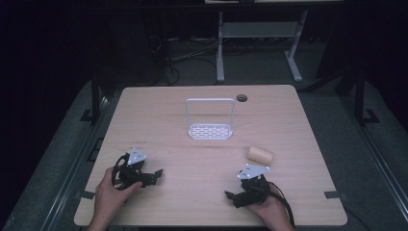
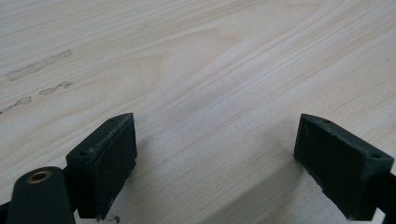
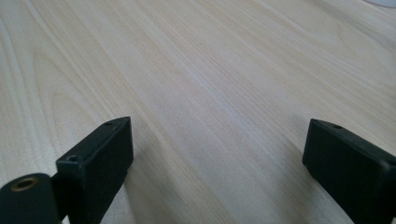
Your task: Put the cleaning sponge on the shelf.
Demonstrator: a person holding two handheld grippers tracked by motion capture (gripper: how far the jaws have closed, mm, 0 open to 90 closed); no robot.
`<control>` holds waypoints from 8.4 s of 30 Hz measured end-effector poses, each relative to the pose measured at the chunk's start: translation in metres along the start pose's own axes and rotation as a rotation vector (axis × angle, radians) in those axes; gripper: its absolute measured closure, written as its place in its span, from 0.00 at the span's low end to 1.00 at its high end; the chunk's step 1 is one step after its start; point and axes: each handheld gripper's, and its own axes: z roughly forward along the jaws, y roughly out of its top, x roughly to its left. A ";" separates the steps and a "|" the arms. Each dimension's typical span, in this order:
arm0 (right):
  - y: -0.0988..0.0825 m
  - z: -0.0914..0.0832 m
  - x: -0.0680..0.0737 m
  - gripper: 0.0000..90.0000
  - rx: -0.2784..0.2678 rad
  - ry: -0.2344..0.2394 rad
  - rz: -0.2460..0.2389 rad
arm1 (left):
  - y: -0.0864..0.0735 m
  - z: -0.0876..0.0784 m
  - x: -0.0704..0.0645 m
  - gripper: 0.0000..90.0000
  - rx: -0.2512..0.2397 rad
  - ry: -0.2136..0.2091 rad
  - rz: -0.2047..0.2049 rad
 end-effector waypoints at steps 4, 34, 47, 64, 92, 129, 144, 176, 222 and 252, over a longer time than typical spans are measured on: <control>0.000 0.000 -0.001 0.09 -0.001 0.007 -0.007 | 0.000 0.000 0.000 0.14 0.000 -0.001 0.000; -0.009 -0.036 -0.026 0.10 -0.046 0.003 0.036 | 0.000 0.000 0.000 0.14 0.000 0.000 0.001; -0.015 -0.043 -0.034 0.10 -0.022 -0.010 0.044 | 0.000 0.000 0.000 0.14 0.000 0.000 0.000; -0.023 -0.054 -0.046 0.10 -0.018 -0.042 0.064 | 0.000 0.000 0.000 0.14 0.000 0.000 0.000; -0.037 -0.070 -0.073 0.11 -0.011 -0.093 0.114 | 0.000 0.000 0.000 0.14 0.000 0.000 0.000; -0.003 -0.074 -0.107 0.11 -0.071 -0.087 0.072 | 0.000 0.000 0.000 0.14 0.000 0.000 0.000; 0.012 -0.063 -0.121 0.10 -0.077 -0.051 0.052 | 0.000 0.000 0.000 0.14 0.000 0.000 0.000; 0.011 -0.022 -0.137 0.18 0.012 0.022 0.016 | 0.000 0.000 0.000 0.14 0.000 -0.001 -0.001; 0.008 -0.017 -0.136 0.41 0.052 0.035 -0.004 | 0.000 0.000 0.000 0.14 0.000 0.000 0.000; 0.035 -0.024 -0.119 0.41 -0.013 0.043 -0.003 | 0.000 0.000 0.000 0.14 0.000 -0.001 -0.001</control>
